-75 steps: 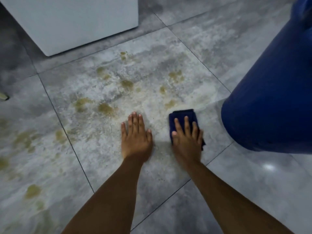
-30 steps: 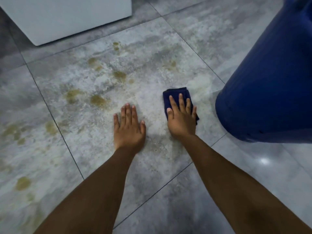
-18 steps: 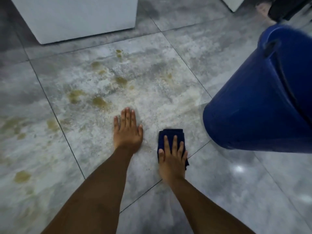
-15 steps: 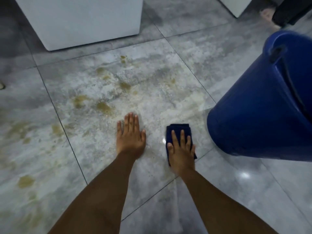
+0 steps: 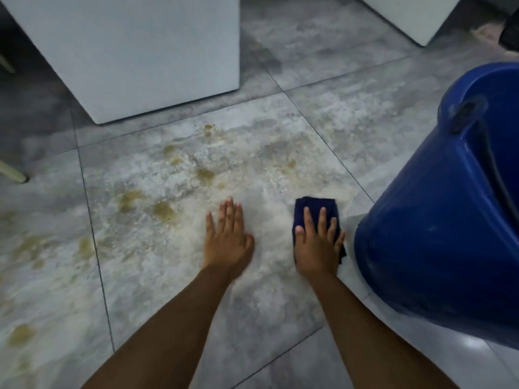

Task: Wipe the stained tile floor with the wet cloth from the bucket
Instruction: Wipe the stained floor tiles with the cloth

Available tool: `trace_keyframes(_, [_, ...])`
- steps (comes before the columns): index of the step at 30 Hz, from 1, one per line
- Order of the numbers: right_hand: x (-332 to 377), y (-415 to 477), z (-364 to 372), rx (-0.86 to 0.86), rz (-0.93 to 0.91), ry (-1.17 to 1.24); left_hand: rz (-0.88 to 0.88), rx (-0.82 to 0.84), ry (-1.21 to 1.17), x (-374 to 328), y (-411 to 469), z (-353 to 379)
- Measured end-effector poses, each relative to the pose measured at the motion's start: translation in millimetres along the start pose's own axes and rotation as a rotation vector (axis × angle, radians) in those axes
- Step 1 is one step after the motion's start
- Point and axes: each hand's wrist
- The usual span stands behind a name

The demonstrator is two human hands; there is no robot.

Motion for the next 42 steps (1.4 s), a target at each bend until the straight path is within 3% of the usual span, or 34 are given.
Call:
trace_keyframes(3, [4.7, 8.7, 2.5, -0.055, 0.091, 0.005, 0.002, 0.038, -0.022, -22.0, 35.8, 3.8])
trace_keyframes(10, [60.5, 85.8, -20.5, -0.08, -0.251, 0.092, 0.032, -0.093, -0.016, -32.4, 16.9, 4.6])
trace_keyframes(11, [69.7, 127.6, 0.8, 0.012, -0.262, 0.109, -0.037, -0.071, -0.02, -29.3, 29.9, 24.9])
trace_keyframes(12, [76.2, 163.7, 25.2, 0.067, -0.222, 0.124, -0.119, -0.037, -0.008, -27.4, 43.5, 42.9])
trace_keyframes(16, [51.6, 148.5, 29.4, -0.072, 0.05, 0.105, -0.095, -0.062, 0.034, -24.5, 41.3, 45.0])
trace_keyframes(19, [55.3, 121.0, 32.4, -0.073, -0.116, 0.114, -0.068, -0.071, 0.031, -32.1, 37.3, 46.5])
trace_keyframes(22, [70.1, 176.4, 13.4, -0.005, -0.255, 0.115, -0.061, -0.084, 0.001, -38.8, 40.5, 44.3])
trace_keyframes(26, [56.9, 235.3, 9.3, -0.049, -0.04, 0.115, -0.047, -0.096, 0.018, -30.3, 50.4, 45.3])
trace_keyframes(30, [39.2, 174.4, 29.7, -0.108, 0.309, 0.123, -0.062, -0.04, 0.057, -20.9, 32.7, 49.7])
trace_keyframes(33, [57.0, 122.4, 39.0, -0.111, 0.164, 0.128, -0.065, -0.018, 0.054, -20.5, 27.8, 48.4])
trace_keyframes(36, [57.1, 159.0, 22.8, -0.071, -0.076, 0.106, -0.059, -0.045, 0.019, -25.0, 42.6, 43.2])
trace_keyframes(39, [13.6, 170.4, 16.8, -0.08, 0.166, 0.082, -0.029, -0.026, -0.005, -23.5, 40.4, 40.1])
trace_keyframes(42, [9.2, 115.7, 31.3, -0.118, 0.305, 0.069, -0.056, -0.009, 0.011, -16.8, 38.9, 42.6])
Point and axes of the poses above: each hand's wrist, its own y-axis towards the middle knuckle, its own z-axis out of the palm, x = y × z, and after that the axes turned 14 degrees about -x, right-handed
